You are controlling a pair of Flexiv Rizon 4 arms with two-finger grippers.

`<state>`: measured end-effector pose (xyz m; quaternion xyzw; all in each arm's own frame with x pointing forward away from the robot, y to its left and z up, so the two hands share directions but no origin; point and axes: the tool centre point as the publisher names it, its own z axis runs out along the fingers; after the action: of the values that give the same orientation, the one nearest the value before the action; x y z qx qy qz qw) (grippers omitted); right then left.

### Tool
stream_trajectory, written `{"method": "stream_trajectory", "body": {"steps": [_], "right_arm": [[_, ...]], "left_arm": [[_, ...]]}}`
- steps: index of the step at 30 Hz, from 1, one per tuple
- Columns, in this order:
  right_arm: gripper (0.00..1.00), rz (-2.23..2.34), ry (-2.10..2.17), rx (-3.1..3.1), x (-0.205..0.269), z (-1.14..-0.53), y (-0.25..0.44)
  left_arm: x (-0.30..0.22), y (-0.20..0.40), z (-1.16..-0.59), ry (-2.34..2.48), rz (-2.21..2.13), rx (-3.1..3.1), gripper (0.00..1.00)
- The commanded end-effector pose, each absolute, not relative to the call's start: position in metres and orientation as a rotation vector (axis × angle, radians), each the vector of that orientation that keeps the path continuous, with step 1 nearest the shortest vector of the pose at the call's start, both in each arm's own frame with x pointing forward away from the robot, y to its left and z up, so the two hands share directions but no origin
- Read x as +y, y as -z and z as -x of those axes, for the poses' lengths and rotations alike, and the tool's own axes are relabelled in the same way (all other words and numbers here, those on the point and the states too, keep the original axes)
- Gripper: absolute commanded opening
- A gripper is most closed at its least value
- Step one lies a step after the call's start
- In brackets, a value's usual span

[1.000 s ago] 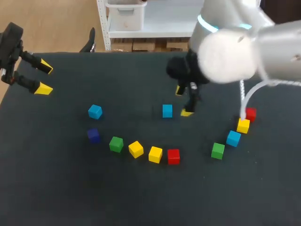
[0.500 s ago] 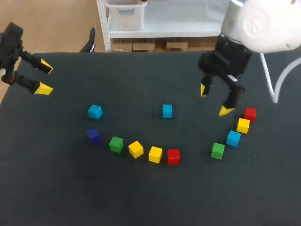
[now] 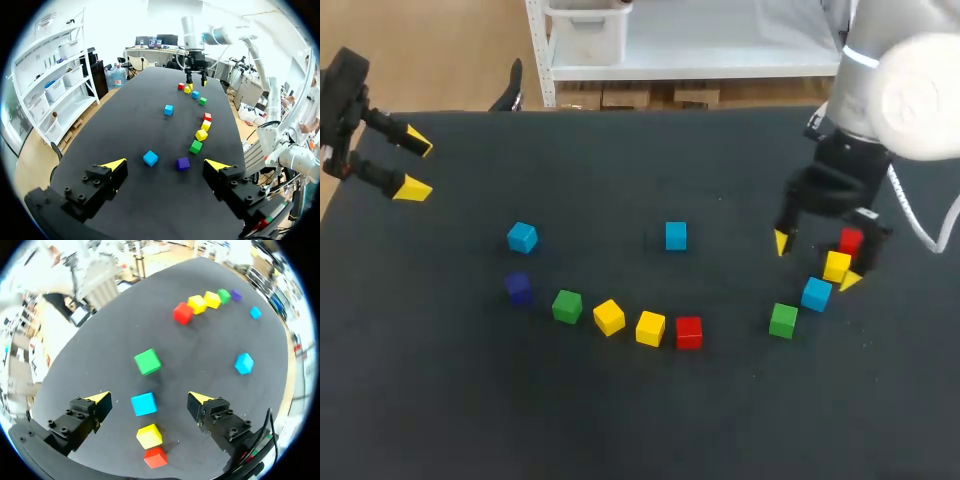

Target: Place the blue cubes, place green cubes on the blue cubes, place the yellow cubes on the green cubes, then place the red cubes on the yellow cubes, and place purple cube on the red cubes.

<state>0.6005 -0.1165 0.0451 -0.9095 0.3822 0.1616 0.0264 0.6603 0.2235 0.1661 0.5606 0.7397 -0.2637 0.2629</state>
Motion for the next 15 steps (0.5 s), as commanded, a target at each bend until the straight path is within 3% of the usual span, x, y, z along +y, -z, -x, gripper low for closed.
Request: {"method": "stream_trajectory", "body": {"steps": [1, 15], "right_arm": [[1.0, 2.857, -0.547, 1.058, -0.125, -0.604, -0.042], [1.0, 2.895, -0.546, 0.825, -0.13, -0.609, -0.02]], "left_arm": [[0.224, -0.165, -0.661, 0.716, -1.519, 1.997, 1.0], [0.224, -0.165, -0.661, 0.716, -1.519, 1.997, 1.0]]}}
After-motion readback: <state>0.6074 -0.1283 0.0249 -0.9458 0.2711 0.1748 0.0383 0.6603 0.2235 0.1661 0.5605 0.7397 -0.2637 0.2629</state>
